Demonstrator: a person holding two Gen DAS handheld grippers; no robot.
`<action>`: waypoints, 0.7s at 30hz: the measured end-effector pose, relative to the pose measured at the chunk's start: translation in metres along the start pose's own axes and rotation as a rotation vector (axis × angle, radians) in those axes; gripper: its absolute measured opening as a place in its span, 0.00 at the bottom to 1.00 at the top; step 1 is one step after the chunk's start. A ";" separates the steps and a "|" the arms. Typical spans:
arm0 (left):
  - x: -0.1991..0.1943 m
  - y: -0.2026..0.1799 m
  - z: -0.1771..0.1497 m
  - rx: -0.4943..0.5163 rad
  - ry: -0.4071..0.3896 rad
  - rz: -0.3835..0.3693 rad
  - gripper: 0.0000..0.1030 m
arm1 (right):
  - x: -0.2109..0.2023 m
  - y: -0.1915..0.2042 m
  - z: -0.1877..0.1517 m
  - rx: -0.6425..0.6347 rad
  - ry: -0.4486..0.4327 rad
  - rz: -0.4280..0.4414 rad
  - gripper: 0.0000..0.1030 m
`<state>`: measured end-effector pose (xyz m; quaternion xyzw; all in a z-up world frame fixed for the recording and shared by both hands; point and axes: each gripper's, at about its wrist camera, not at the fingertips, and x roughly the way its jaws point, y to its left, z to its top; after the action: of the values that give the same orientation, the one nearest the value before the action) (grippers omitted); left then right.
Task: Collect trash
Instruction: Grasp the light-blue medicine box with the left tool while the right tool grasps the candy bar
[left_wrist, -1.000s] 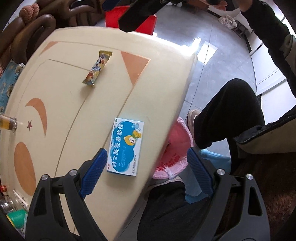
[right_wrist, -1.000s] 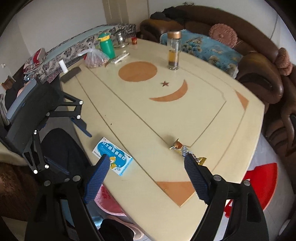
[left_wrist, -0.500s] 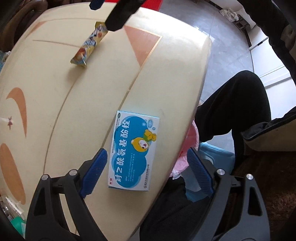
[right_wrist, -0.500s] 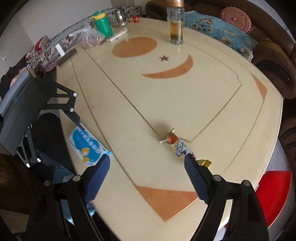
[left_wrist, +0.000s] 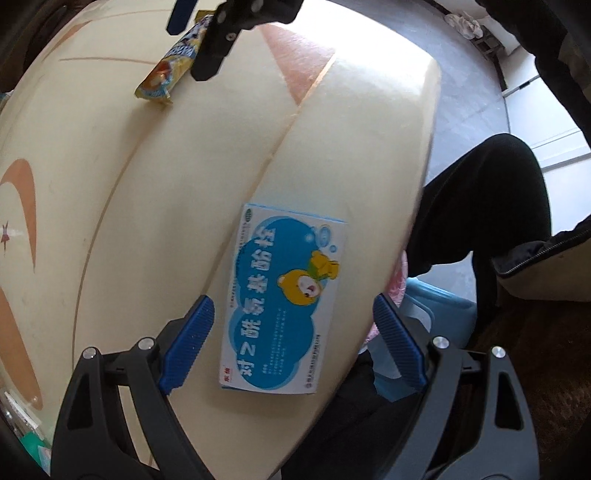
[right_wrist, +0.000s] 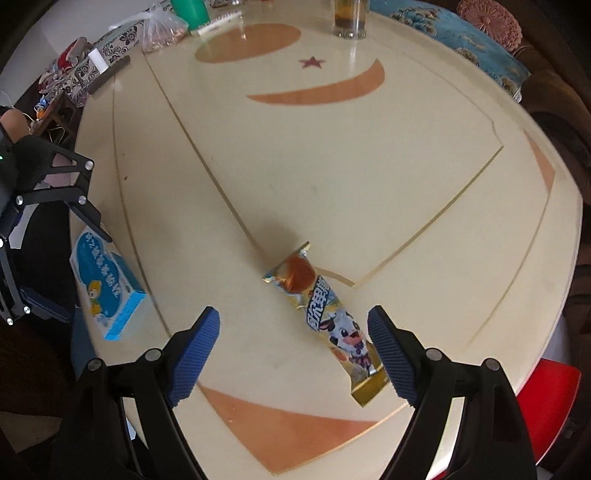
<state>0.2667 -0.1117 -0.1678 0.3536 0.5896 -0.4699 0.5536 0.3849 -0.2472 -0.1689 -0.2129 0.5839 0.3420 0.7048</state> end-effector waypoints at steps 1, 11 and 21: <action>0.002 0.001 0.000 -0.002 0.004 -0.001 0.83 | 0.004 -0.001 0.000 -0.002 0.009 -0.006 0.78; 0.017 0.003 0.003 -0.004 0.030 0.022 0.83 | 0.020 -0.007 -0.003 0.020 0.022 -0.030 0.59; 0.026 -0.001 0.008 -0.006 0.027 0.089 0.83 | 0.015 0.000 -0.013 0.066 -0.034 -0.102 0.44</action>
<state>0.2644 -0.1219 -0.1929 0.3843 0.5819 -0.4382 0.5672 0.3776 -0.2529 -0.1861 -0.2133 0.5713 0.2898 0.7377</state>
